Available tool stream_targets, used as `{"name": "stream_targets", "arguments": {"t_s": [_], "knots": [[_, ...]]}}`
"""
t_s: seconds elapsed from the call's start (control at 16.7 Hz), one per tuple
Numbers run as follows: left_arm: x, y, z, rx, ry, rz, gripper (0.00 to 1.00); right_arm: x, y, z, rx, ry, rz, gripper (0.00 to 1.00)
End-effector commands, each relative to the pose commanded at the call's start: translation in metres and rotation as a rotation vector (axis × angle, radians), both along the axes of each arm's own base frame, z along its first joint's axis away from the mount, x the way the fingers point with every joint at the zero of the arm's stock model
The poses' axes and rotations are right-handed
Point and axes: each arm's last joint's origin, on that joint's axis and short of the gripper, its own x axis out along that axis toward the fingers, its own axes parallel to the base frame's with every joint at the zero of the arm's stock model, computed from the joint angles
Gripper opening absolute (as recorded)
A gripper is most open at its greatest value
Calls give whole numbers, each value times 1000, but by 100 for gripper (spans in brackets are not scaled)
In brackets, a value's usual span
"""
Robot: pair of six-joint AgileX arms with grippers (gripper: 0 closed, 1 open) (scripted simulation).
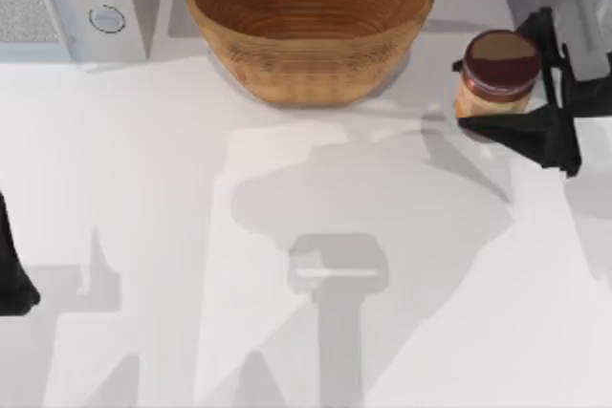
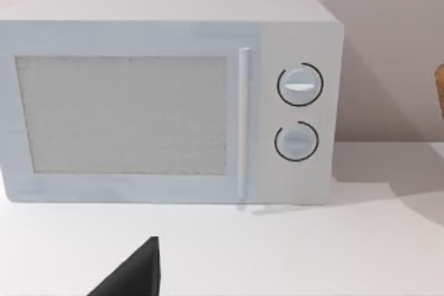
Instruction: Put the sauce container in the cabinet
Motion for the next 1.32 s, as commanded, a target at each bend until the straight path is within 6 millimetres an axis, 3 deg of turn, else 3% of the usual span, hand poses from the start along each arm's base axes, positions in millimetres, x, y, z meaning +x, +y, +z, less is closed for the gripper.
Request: {"name": "stream_targets", "arguments": {"t_s": [0.18,0.42,0.72,1.14,1.2,1.32], "knots": [[0,0,0,0,0,0,100,-15,-12,-7,-58,-211,-18,0],[0,0,0,0,0,0,100,-44,-26,0,-213,-682,-3,0],[0,0,0,0,0,0,100,-87,-37,37,-522,-1594,162,0],[0,0,0,0,0,0,100,-136,-43,96,-1050,-2818,677,0],[0,0,0,0,0,0,100,-144,-43,105,1063,2746,-716,0],[0,0,0,0,0,0,100,-162,-42,119,1025,2419,-749,0]]}}
